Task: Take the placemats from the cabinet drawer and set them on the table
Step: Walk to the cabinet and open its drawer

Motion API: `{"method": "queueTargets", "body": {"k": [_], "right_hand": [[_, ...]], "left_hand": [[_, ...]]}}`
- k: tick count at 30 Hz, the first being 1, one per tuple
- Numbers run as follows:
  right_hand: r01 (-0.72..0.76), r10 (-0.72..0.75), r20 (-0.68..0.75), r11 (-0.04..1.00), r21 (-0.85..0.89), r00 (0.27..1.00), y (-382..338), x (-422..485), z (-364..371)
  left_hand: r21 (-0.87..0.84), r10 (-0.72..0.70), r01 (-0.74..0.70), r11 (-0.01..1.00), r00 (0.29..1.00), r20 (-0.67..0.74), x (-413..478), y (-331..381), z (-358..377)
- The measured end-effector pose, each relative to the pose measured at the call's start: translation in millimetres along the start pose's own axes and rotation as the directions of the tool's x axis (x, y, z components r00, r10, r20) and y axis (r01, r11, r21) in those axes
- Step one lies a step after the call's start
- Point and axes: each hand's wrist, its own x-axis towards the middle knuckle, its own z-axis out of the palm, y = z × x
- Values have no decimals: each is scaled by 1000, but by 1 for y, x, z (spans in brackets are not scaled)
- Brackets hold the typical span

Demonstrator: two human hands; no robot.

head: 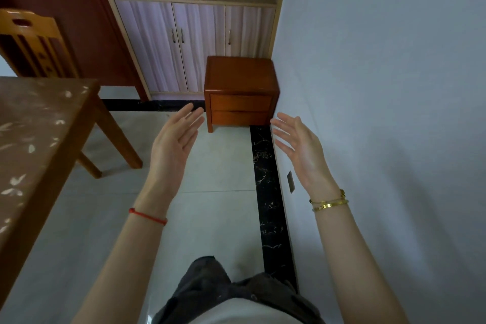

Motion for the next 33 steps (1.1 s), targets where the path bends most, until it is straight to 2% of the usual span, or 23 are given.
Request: {"method": "queueTargets", "body": {"k": [8,18,24,33], "right_hand": [[-45,45,26,999,-29,999,4,117,-5],[-98,99,35,994,-38,994,10,304,16],[-124,124,12,992,-35,992,6,411,30],[-226,225,-40,974,-32,974,21,517,14]], "left_hand": [[2,-13,14,1000,999,-29,102,-24,13],[13,-62,63,998,997,-53,290,-48,10],[24,-136,137,990,989,-53,405,-53,10],[84,-272,277,957,960,-68,516,-86,28]]}}
